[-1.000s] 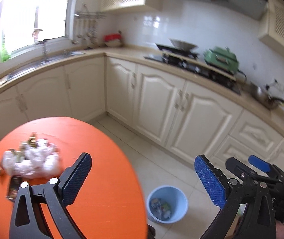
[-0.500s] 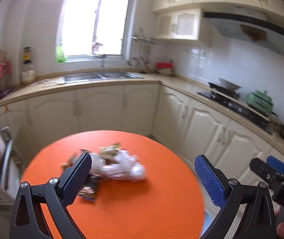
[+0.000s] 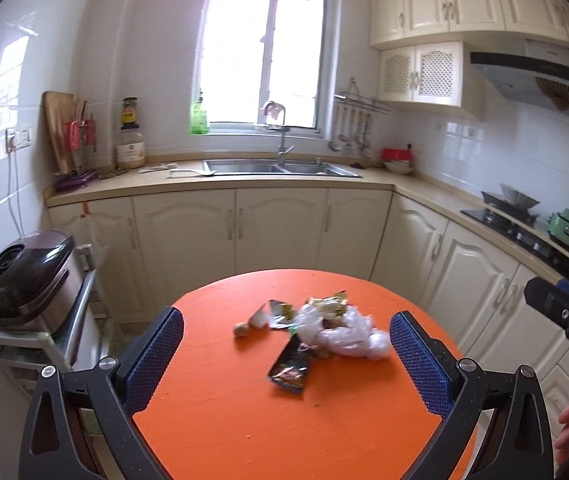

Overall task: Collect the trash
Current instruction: 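Return both tools from the bin to the table, then grasp the dark snack wrapper with the left tool while the right tool grasps a plastic bag bundle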

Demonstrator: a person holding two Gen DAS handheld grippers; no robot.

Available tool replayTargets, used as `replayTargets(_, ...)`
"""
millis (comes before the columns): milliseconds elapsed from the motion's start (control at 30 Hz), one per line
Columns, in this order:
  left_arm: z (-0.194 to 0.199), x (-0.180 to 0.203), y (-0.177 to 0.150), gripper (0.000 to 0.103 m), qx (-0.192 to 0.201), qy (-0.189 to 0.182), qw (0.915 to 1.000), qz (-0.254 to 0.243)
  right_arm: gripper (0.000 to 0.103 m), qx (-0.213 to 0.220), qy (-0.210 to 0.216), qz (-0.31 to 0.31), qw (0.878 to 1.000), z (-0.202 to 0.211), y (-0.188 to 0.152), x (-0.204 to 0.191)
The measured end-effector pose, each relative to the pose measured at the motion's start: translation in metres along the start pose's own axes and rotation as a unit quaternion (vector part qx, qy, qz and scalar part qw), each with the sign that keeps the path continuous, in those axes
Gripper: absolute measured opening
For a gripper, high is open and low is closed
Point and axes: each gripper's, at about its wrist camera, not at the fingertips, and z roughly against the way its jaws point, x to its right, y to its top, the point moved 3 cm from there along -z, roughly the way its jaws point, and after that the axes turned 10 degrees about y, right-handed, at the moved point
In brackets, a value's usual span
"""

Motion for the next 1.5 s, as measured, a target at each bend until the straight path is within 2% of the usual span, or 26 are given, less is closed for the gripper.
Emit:
replayTargets(100,0.0,0.007,-0.007,0.102,-0.005,0.003,1.0,0.003,0.103,-0.004,0.004,0.007,1.0,-0.007,-0.001,-0.006)
replayTargets(233,-0.021,0.01,-0.012,0.102,-0.022,0.012,0.9997,-0.005,0.103,-0.022,0.005,0.015,1.0,-0.023,-0.007,-0.005)
replayTargets(400,-0.074,0.03,-0.007,0.102,-0.064,0.012,0.9978,-0.014,0.103,-0.061,0.006,0.017,0.998,-0.059,-0.02,0.004)
replayTargets(633,-0.167,0.065,0.005,0.102,-0.121,0.007,0.9912,-0.054,0.103,-0.117,0.007,0.01,0.993,-0.112,-0.044,0.026)
replayTargets(867,-0.287,0.115,0.012,0.101,-0.185,-0.001,0.9788,-0.088,0.103,-0.153,0.004,-0.006,0.988,-0.157,-0.059,0.047)
replayTargets(1067,-0.368,0.136,0.026,0.098,-0.211,-0.012,0.9725,-0.097,0.103,-0.182,0.004,-0.008,0.983,-0.19,-0.07,0.059)
replayTargets(1167,-0.408,0.147,0.024,0.081,-0.234,-0.017,0.9665,-0.103,0.103,-0.195,0.012,-0.008,0.981,-0.205,-0.076,0.06)
replayTargets(1233,-0.423,0.149,0.028,0.077,-0.226,-0.023,0.9685,-0.103,0.103,-0.206,0.019,-0.005,0.978,-0.216,-0.08,0.058)
replayTargets(1267,-0.428,0.15,0.029,0.071,-0.221,-0.024,0.9694,-0.103,0.103,-0.211,0.023,-0.004,0.977,-0.221,-0.082,0.057)
replayTargets(1333,-0.443,0.151,0.04,0.055,-0.216,-0.024,0.9712,-0.097,0.103,-0.222,0.03,0.002,0.974,-0.232,-0.088,0.055)
replayTargets(1367,-0.447,0.151,0.043,0.038,-0.215,-0.025,0.9718,-0.094,0.103,-0.227,0.033,0.004,0.973,-0.236,-0.089,0.054)
replayTargets(1500,-0.473,0.143,0.061,0.023,-0.223,-0.04,0.9718,-0.065,0.103,-0.249,0.044,0.027,0.967,-0.259,-0.099,0.044)
